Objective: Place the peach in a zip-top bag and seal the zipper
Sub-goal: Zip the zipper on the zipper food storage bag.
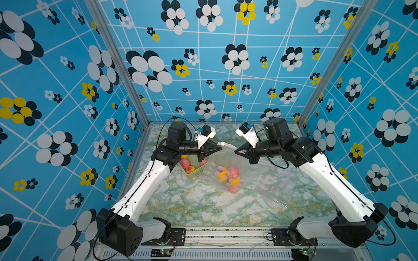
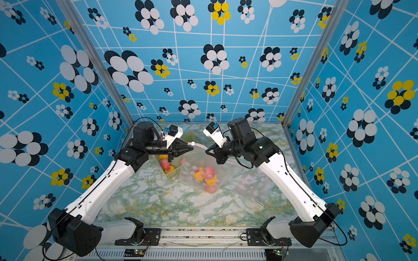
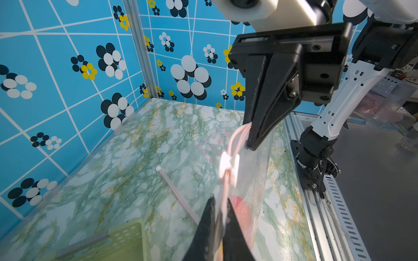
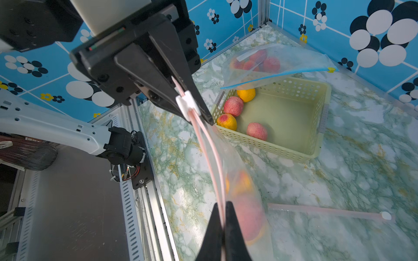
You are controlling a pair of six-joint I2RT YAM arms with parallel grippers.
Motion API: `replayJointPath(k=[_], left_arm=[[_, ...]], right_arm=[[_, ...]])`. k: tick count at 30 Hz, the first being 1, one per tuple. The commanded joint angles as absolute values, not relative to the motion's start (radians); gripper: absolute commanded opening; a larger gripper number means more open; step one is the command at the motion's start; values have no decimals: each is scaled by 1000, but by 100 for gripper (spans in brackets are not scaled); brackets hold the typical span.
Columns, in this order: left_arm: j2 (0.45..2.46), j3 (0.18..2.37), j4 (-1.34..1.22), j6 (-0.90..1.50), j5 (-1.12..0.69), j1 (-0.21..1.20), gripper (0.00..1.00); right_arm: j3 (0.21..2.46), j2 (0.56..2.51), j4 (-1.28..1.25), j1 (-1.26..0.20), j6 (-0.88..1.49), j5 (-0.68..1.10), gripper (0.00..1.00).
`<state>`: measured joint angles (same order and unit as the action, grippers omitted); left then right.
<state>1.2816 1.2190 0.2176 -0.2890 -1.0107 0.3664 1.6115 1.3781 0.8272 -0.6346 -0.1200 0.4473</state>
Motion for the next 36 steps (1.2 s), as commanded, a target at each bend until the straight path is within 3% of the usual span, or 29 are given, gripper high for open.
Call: replayJointPath(k=[1,4,8,10,22,36], left_arm=[[1261,1211,176,-271,-1048,358,0],[1265,1219,203,-288,-1046,358,0],[1262,1221,226,-301,-1054,358,0],[1255,1219,227,-300,-1051,358,0],[1237,1199,227,-308,-1035,358,0],[1255,1200,196,-265,-1017,357,0]], right_arm=[[1641,1391,830,-642,-121,470,0],[1652,1391,817,-643,-119,475,5],[1688,1396,781,-644,-117,491,33],[1715,1405,756,-643,-118,517,36],[1881,1545,742,-692,-162,592,35],[1876,1558,768,-696,-168,593,17]])
